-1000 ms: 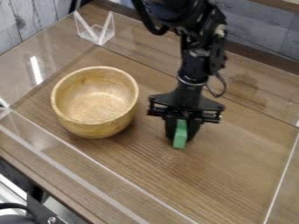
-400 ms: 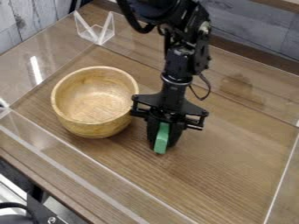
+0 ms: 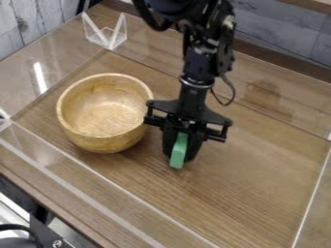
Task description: Put green object into wooden bowl
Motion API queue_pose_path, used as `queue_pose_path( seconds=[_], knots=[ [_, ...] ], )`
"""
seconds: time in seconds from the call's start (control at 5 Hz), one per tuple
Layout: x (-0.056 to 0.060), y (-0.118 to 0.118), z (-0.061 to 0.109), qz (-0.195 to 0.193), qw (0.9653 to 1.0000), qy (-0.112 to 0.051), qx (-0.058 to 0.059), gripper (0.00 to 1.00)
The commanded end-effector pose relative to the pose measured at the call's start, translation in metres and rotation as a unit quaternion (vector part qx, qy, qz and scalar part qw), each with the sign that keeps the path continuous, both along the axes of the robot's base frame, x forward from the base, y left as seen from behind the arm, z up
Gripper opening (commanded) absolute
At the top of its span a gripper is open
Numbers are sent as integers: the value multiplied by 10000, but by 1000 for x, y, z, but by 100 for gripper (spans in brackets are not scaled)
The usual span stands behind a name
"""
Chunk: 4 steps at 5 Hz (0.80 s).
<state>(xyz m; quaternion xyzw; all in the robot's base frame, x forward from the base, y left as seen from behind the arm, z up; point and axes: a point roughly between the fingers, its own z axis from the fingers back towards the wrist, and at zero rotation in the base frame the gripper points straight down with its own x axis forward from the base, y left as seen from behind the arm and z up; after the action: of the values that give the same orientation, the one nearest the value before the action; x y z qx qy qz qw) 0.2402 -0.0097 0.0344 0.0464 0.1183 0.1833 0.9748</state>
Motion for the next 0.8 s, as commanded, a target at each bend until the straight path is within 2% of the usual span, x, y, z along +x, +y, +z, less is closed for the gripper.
queue_pose_path(
  seconds=[0.0, 0.2, 0.4, 0.6],
  knots=[
    [8, 2, 25, 64, 9993, -370, -85, 0],
    [9, 4, 53, 222, 9986, -444, -178, 0],
    [9, 23, 78, 415, 9971, -567, -290, 0],
    [7, 56, 87, 279, 9971, -620, -337, 0]
  ],
)
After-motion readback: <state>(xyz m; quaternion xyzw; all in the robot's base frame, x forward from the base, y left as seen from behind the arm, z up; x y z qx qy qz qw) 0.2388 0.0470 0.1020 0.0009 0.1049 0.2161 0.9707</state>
